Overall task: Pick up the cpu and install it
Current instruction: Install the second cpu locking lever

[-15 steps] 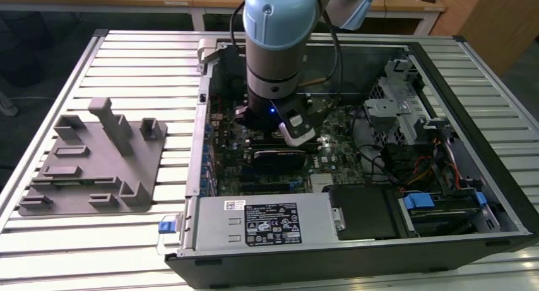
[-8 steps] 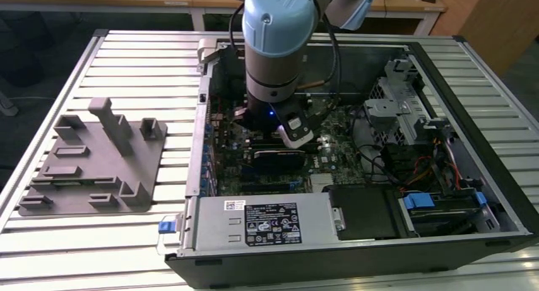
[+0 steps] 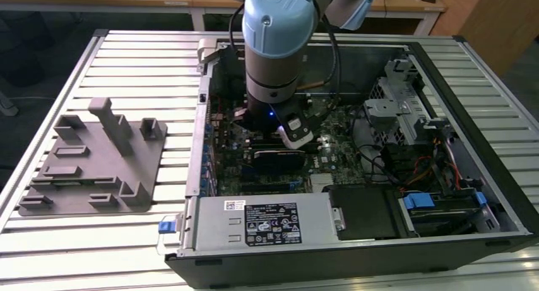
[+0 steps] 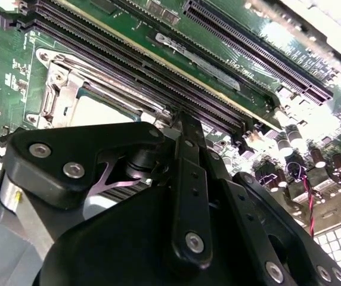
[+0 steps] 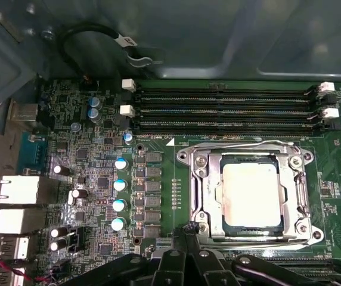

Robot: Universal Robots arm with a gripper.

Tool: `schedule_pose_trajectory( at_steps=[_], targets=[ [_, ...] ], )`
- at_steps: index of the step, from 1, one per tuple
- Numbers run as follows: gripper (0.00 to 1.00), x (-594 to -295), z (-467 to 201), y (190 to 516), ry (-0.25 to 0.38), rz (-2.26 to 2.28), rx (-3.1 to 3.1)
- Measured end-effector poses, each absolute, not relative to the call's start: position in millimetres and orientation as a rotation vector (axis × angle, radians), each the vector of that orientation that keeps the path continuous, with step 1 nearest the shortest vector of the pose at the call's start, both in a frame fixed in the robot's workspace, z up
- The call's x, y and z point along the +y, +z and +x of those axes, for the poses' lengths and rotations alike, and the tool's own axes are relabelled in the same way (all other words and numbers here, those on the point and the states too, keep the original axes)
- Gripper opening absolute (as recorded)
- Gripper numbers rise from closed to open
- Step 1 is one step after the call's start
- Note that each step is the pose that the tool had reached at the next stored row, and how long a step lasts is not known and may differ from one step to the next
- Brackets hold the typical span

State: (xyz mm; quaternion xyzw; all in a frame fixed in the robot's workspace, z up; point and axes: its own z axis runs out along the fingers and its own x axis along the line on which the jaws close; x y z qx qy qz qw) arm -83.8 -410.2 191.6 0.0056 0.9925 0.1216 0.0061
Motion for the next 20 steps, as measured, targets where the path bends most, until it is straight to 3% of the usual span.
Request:
schedule_pose_trajectory(
  at_steps=[11,20],
  targets=[
    [0.11,-410,-84,218,0.362,0.018,3.108],
    [0.11,-408,-74,226,0.274,0.032,3.116]
  ],
)
